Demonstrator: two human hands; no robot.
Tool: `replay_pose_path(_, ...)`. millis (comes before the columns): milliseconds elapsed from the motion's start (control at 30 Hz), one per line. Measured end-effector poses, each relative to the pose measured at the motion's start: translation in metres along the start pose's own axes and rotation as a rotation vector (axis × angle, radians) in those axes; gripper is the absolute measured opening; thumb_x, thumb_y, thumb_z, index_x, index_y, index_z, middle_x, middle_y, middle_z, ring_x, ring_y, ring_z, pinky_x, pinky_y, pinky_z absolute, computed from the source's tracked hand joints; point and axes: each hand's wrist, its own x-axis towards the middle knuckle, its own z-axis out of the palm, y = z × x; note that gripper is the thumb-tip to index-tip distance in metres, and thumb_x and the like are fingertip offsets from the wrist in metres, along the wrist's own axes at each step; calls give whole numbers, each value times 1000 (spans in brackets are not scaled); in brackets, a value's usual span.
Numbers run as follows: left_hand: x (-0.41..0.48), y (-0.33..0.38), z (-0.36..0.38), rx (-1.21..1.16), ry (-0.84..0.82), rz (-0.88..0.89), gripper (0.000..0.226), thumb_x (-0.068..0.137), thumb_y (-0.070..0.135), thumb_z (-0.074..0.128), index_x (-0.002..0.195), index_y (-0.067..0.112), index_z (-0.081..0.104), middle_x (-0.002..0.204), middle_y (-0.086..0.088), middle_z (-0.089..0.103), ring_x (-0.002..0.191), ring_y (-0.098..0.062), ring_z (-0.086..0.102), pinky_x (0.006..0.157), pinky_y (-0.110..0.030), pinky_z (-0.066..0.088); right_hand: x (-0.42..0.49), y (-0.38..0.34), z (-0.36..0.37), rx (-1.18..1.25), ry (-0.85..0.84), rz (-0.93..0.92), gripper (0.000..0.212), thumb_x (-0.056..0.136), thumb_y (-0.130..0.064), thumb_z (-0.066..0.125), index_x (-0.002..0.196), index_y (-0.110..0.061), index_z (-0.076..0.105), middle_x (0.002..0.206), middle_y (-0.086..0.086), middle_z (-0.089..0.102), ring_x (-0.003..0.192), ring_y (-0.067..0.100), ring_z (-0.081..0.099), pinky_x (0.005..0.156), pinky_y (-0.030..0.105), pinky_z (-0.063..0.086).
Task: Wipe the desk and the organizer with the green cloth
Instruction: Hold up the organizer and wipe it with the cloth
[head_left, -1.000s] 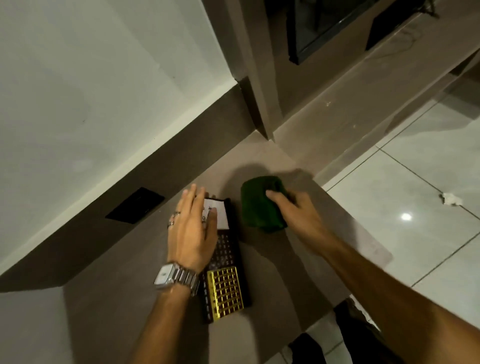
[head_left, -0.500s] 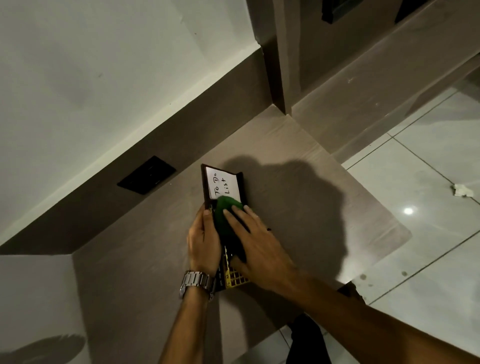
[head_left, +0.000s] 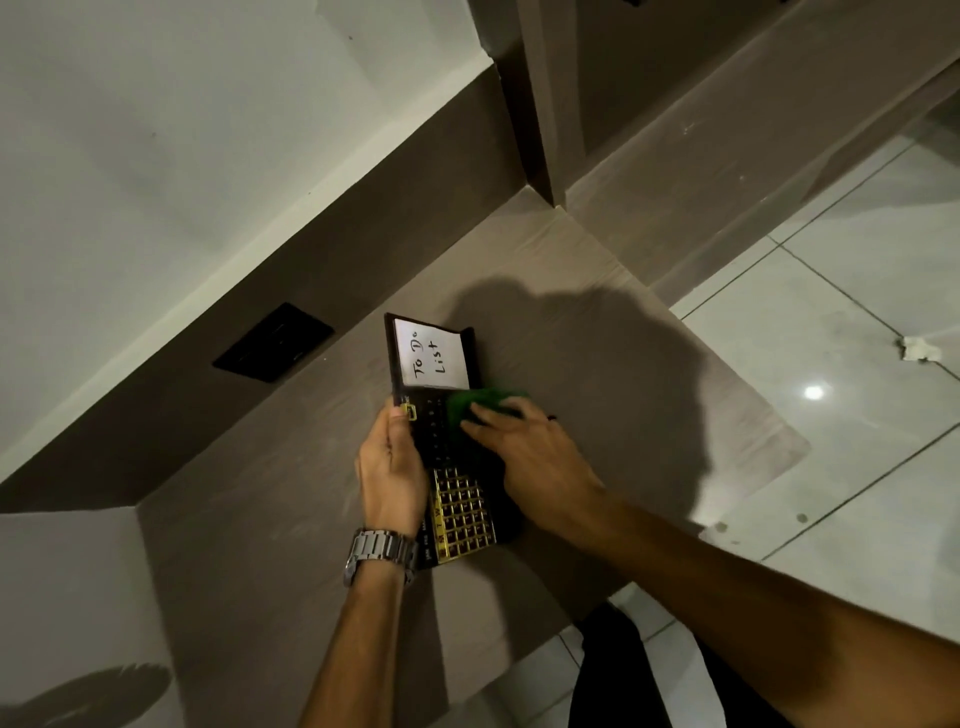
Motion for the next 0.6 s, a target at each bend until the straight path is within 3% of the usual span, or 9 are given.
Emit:
replay_pose_path(133,0,-1,-1,-15,2,20,36,100,37,30,109,24,63,99,3,69,87,-13,65,71,-30,48,3,-13,1,180,9,-147,71,78,8,56,142,-22,47,151,0,46,134,24,35,105,48,40)
replay_pose_path(200,-1,-2,0,-13,6,-6,38,100,37,30,112,21,62,101,-2,69,90,-18,64,76,-35,49,14,-11,-5,146,42,-71,70,80,7,54,144,-21,45,153,-1,43,135,23,33,105,50,40)
replay_pose_path(267,-2,-2,0,-19,3,-18,38,101,37,29,106,20,63,95,-2,68,86,-18,64,73,-33,45,12,-6,-6,81,20,-12,66,84,4,51,145,-20,44,154,0,41,135,25,32,104,52,39)
replay_pose_path(367,-2,-1,-1,-52,-3,-9,37,100,35,29,102,22,63,94,0,68,84,-14,64,72,-31,45,6,-10,-7,153,-47,-107,66,80,7,55,141,-19,49,151,1,46,131,26,36,104,49,40)
replay_pose_path(500,-1,-1,0,-28,-18,3,37,101,31,28,98,16,62,91,-18,64,78,-25,59,68,-32,45,27,-11,-21,131,-6,-94,64,82,5,55,141,-19,49,151,-2,45,131,23,36,105,49,39)
replay_pose_path(600,-3,-1,-2,-24,-8,14,36,101,29,28,94,15,61,92,-20,64,77,-25,58,69,-35,47,20,-6,-21,54,-165,-173,61,83,2,58,138,-22,51,148,-1,48,128,24,37,101,48,40)
